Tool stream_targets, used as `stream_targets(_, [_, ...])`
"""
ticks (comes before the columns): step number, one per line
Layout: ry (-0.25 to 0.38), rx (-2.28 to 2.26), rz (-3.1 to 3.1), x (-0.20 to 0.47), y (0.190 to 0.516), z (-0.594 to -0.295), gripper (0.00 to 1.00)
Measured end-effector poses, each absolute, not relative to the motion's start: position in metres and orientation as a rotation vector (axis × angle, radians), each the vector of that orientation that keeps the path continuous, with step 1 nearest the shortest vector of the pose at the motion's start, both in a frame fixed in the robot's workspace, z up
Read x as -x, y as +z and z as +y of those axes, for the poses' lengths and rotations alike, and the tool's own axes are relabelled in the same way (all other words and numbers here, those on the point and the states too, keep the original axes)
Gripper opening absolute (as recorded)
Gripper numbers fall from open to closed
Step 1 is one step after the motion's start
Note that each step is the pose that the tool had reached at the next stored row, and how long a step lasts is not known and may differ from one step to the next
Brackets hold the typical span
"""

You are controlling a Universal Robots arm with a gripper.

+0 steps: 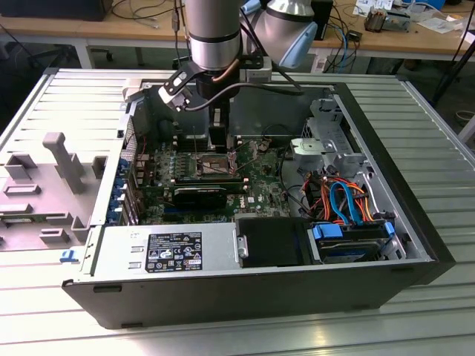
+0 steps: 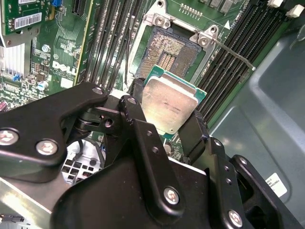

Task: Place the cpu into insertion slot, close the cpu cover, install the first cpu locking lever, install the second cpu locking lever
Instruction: 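Place the cpu into insertion slot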

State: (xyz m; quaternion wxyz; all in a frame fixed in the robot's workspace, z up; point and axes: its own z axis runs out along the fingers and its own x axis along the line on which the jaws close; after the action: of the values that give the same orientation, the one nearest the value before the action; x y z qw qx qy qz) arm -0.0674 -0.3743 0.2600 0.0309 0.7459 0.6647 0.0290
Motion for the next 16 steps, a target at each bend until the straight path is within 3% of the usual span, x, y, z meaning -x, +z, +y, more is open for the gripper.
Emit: stream_targets(16, [0.09, -2.298, 2.048, 0.0721, 0.2577, -0.3743, 0.55])
